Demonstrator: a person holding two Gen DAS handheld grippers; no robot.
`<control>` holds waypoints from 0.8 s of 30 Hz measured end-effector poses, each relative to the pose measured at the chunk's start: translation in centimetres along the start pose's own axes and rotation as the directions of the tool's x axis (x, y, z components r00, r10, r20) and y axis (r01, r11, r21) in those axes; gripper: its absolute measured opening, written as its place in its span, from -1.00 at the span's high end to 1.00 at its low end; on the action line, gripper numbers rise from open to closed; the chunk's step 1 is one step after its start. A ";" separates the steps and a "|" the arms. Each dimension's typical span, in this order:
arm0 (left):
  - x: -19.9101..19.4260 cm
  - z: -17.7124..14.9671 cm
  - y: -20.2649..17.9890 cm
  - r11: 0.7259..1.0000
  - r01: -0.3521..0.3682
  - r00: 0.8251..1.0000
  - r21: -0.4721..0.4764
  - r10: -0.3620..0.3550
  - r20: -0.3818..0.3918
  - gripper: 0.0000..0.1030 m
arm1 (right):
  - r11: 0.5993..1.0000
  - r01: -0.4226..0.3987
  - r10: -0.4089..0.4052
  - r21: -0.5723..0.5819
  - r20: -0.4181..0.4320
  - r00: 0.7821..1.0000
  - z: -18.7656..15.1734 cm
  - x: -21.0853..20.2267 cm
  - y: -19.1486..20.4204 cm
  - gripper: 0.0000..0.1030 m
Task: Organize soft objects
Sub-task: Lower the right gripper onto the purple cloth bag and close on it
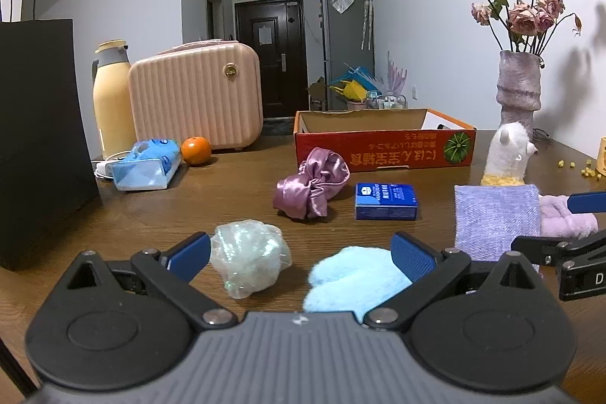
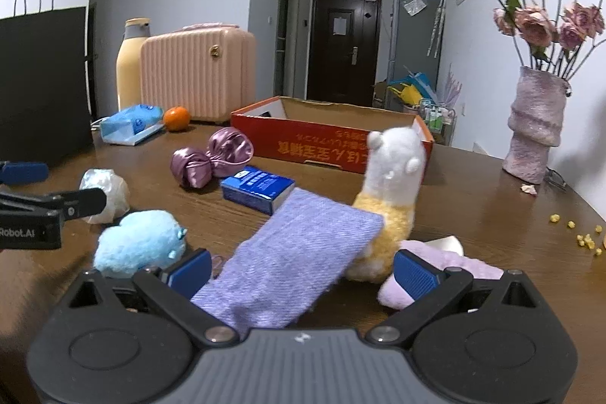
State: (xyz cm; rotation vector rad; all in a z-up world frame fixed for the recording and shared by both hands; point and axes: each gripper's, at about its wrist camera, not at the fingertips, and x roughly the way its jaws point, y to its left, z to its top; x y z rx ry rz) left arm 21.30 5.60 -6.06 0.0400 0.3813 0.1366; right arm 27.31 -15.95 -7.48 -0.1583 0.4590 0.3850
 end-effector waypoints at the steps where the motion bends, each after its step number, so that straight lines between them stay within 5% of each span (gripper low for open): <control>1: 0.0 0.0 0.1 1.000 -0.002 1.000 0.001 0.002 0.002 -1.00 | 1.000 -0.004 0.004 -0.007 -0.003 1.000 0.0 0.2 0.3 -0.98; 19: 1.4 -0.5 2.6 0.999 0.030 0.998 -0.037 -0.031 -0.053 -1.00 | 0.988 0.053 -0.061 -0.146 -0.051 0.997 1.0 4.8 3.6 -0.97; 24: 1.7 -0.6 2.7 0.998 0.040 0.997 -0.045 -0.043 -0.067 -1.00 | 0.981 0.044 -0.059 -0.191 -0.075 0.995 0.7 6.4 4.3 -0.78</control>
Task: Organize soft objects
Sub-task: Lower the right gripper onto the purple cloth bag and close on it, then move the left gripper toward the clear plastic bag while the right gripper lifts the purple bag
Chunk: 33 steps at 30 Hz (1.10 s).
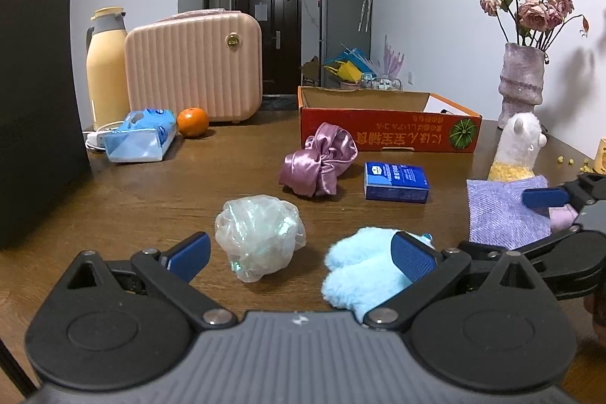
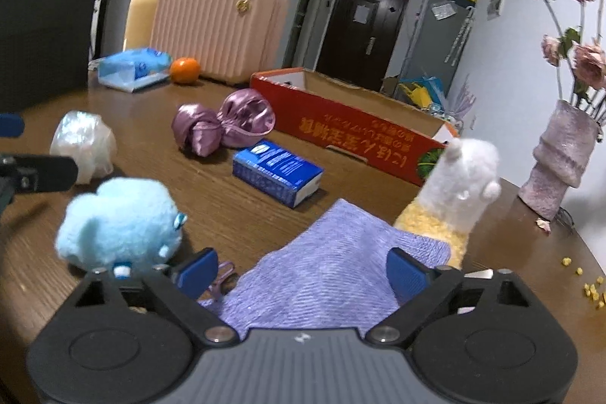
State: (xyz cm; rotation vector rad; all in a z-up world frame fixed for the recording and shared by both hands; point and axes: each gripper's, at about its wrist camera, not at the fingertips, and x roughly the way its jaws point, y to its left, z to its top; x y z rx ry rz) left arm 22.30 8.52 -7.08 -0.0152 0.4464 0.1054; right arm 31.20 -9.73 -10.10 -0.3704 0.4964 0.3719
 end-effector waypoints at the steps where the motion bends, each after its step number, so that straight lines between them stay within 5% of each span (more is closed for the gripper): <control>1: 0.1 0.0 0.0 1.000 0.003 1.000 0.000 -0.003 -0.004 -1.00 | 1.000 -0.009 0.009 -0.007 -0.003 1.000 0.0 0.2 0.2 -0.73; 19: 0.4 -0.2 -0.4 1.000 0.007 1.000 0.007 -0.007 -0.025 -1.00 | 0.990 -0.138 0.138 0.022 -0.028 0.990 -0.2 0.8 0.0 0.27; 33: -0.1 0.4 0.4 0.999 -0.053 0.999 0.003 0.053 0.004 -1.00 | 0.987 -0.114 0.100 0.111 0.127 0.987 -0.2 -1.9 -1.9 0.32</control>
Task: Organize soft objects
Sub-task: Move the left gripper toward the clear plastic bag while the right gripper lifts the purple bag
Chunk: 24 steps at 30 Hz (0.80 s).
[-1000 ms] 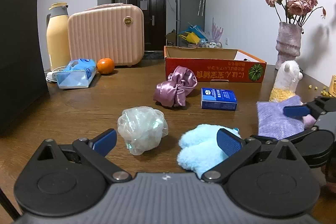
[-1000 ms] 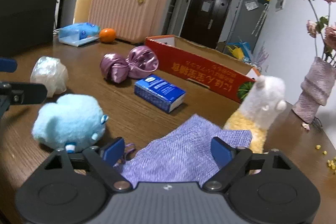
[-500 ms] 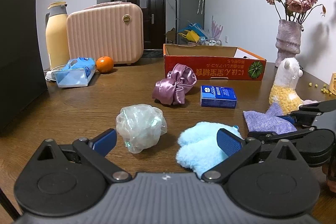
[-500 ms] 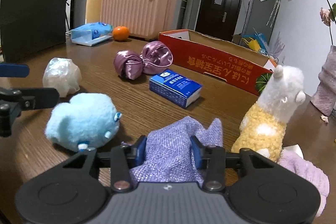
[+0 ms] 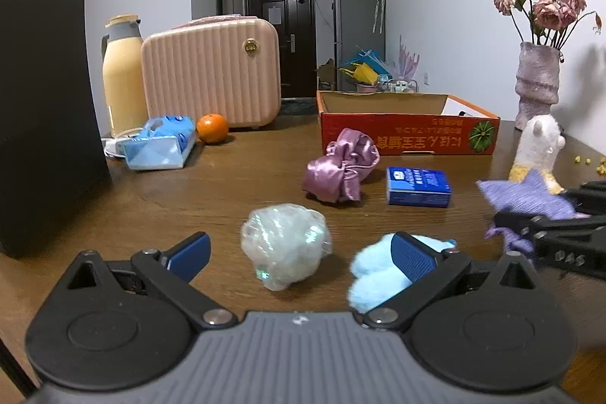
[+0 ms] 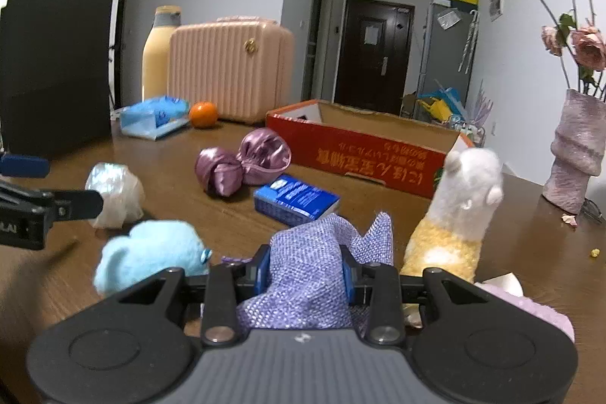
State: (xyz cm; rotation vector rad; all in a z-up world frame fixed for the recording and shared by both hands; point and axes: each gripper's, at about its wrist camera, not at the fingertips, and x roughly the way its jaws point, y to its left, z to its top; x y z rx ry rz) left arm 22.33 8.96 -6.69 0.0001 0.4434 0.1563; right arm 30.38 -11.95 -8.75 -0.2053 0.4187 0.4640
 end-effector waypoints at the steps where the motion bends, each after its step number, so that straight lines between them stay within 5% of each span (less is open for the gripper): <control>1: 0.1 0.1 0.1 1.000 -0.007 1.000 0.008 0.007 0.002 -1.00 | 1.000 0.003 -0.003 0.005 0.006 1.000 0.1 -0.1 -0.1 0.32; 12: 2.1 2.1 2.6 0.999 -0.035 0.999 0.026 0.034 0.016 -1.00 | 0.999 0.023 -0.024 0.028 0.032 0.999 0.2 -0.4 -0.6 0.32; 24: 4.5 1.4 3.8 0.999 -0.004 0.998 -0.039 0.001 -0.070 -1.00 | 0.999 0.031 -0.032 0.037 0.021 0.999 0.1 -0.1 -0.8 0.31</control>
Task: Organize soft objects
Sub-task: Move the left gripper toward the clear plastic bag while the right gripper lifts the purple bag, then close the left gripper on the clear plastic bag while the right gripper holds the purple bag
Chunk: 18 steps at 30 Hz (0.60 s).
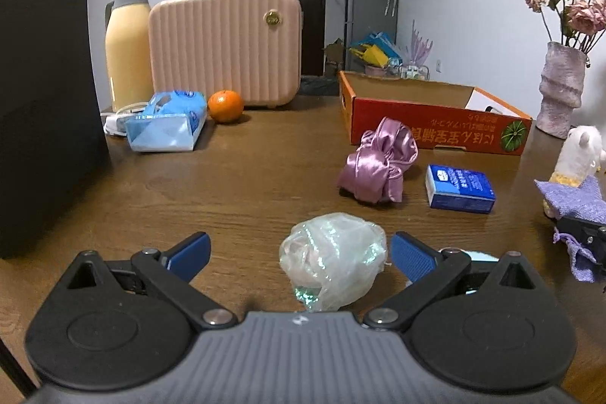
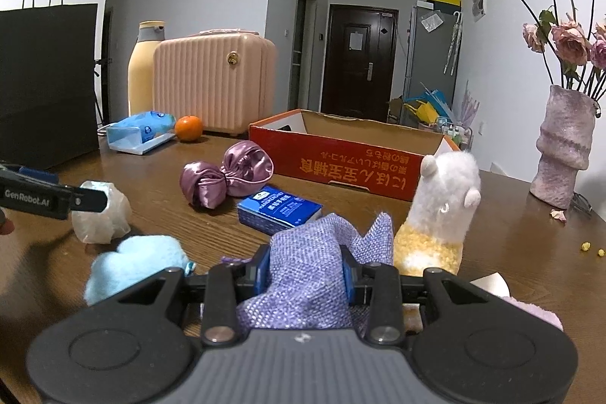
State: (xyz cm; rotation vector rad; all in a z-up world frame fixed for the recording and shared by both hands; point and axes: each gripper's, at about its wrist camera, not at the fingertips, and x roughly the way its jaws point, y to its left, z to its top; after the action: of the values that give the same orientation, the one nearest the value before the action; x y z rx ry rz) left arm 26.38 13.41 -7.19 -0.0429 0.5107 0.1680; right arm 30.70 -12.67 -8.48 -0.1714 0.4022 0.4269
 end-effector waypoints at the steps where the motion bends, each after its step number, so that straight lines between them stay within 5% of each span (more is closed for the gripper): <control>1: 0.1 0.0 0.1 1.000 0.000 1.000 -0.005 0.000 -0.008 -1.00 | 1.000 0.001 -0.001 0.001 0.000 1.000 0.0 0.0 0.0 0.31; 14: 2.3 0.4 -0.4 1.000 0.024 0.998 0.002 -0.024 -0.058 -0.98 | 1.000 -0.001 0.001 0.004 -0.013 1.000 0.0 0.2 -0.1 0.30; 18: 3.5 0.7 -0.4 0.999 0.039 0.995 -0.013 -0.040 -0.088 -0.71 | 1.000 -0.003 0.003 0.004 -0.017 1.000 0.0 0.3 0.0 0.30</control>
State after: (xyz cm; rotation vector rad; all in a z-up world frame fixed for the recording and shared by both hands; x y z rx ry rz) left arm 29.79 13.58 -8.25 -0.0716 0.5963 0.1303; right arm 30.91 -12.59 -8.63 -0.1708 0.4205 0.4278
